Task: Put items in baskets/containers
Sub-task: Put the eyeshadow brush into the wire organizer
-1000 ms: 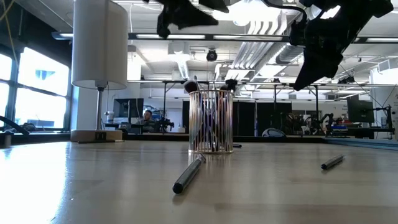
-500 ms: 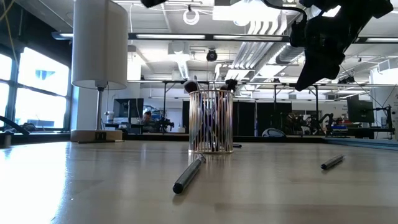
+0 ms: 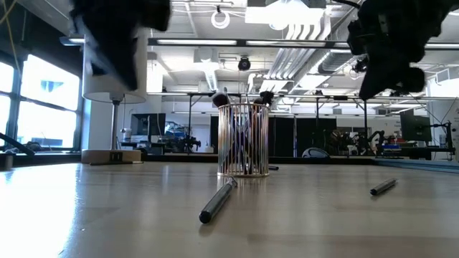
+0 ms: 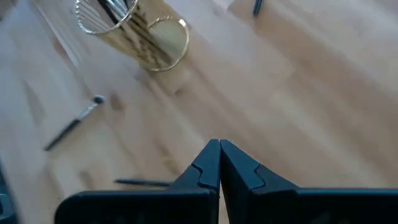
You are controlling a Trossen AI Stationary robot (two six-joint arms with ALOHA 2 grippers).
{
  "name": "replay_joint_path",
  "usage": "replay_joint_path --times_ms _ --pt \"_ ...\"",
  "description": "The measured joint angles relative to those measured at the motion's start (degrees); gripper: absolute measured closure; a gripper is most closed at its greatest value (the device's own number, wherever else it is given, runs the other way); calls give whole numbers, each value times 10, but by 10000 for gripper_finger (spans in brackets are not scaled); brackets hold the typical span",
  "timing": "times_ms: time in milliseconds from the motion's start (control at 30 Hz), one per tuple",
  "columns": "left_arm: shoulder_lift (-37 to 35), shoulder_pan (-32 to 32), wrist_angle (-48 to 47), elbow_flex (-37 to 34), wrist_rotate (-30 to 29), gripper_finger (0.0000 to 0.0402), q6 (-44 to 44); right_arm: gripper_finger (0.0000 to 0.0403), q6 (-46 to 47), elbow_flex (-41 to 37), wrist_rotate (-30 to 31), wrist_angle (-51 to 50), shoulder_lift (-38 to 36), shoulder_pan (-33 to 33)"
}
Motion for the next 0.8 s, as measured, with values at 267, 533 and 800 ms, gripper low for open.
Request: replay_joint_path --times_ms 267,533,800 --pt "-182 1 53 -209 5 401 -18 402 322 12 0 -27 80 155" --pt "-296 1 29 -266 -7 401 19 401 611 65 -72 -88 193 270" --pt "-318 1 23 -267 -9 402 57 349 669 68 -174 -61 276 275"
